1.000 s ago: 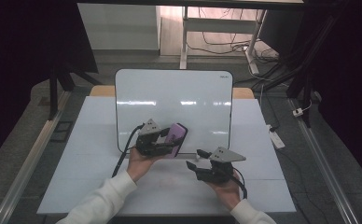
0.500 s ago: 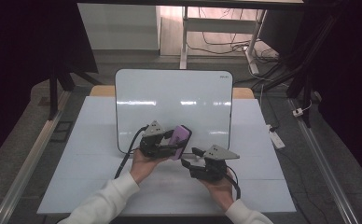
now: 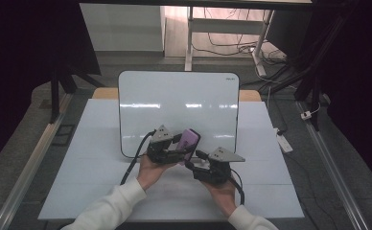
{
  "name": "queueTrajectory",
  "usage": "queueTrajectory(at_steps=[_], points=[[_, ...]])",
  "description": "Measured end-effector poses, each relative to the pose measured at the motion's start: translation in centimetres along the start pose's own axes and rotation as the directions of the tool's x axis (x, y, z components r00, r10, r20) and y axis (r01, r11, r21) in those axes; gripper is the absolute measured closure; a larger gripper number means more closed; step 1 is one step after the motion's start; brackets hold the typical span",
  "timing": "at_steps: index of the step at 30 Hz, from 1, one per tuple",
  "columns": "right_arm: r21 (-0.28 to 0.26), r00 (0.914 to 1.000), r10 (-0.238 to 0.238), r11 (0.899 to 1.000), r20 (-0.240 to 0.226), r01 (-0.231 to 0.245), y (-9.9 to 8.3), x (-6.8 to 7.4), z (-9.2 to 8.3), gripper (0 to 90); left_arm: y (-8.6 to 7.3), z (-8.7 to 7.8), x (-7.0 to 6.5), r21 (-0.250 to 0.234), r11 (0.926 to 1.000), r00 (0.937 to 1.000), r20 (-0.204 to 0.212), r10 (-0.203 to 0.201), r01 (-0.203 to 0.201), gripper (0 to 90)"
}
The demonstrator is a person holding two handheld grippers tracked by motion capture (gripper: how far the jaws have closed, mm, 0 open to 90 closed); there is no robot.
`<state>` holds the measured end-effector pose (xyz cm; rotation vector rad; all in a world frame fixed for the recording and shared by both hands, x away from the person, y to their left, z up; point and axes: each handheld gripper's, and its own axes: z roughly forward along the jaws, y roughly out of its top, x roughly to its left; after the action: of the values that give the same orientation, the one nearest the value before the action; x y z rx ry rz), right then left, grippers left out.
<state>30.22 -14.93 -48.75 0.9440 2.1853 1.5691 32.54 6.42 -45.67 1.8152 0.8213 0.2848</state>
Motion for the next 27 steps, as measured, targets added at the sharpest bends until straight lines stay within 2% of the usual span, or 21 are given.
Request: queueTrajectory(at_steps=[3,7,11,17,20,23,27], points=[[-0.014,1.0000,0.007,1.000,-0.006,-0.007,0.1,0.2,0.0,43.6,-0.1,0.2,-0.3,0.003,1.0000,1.0000,0.002,0.009,-0.009,41.2],[-0.012,0.9998,0.019,1.000,0.010,-0.019,0.1,0.3,0.1,51.2,-0.2,0.4,-0.8,0.002,0.9996,0.9995,-0.008,0.029,-0.029,41.2],[-0.020,0.9990,0.040,0.999,0.017,-0.040,0.2,0.1,-0.2,58.3,-0.1,0.2,-0.6,-0.005,0.9999,0.9999,0.007,0.016,-0.015,41.1],[-0.024,0.9991,0.004,1.000,0.042,-0.003,0.5,0.0,-0.6,63.4,-0.1,-0.1,-0.6,-0.022,0.9996,0.9998,0.009,0.016,-0.016,39.0],[-0.026,0.9987,-0.009,1.000,0.051,0.011,0.8,0.0,-0.9,64.1,0.1,-1.1,-0.4,-0.042,0.9990,0.9998,0.014,0.014,-0.013,33.9],[-0.030,0.9976,-0.007,1.000,0.069,0.009,1.1,-0.3,-1.4,64.3,0.3,-2.4,0.1,-0.054,0.9985,1.0000,0.006,0.006,-0.006,32.4],[-0.035,0.9943,0.009,0.999,0.106,-0.006,1.6,-1.2,-2.1,64.4,0.0,-4.5,1.1,-0.051,0.9987,0.9997,-0.024,-0.006,0.005,31.8]])
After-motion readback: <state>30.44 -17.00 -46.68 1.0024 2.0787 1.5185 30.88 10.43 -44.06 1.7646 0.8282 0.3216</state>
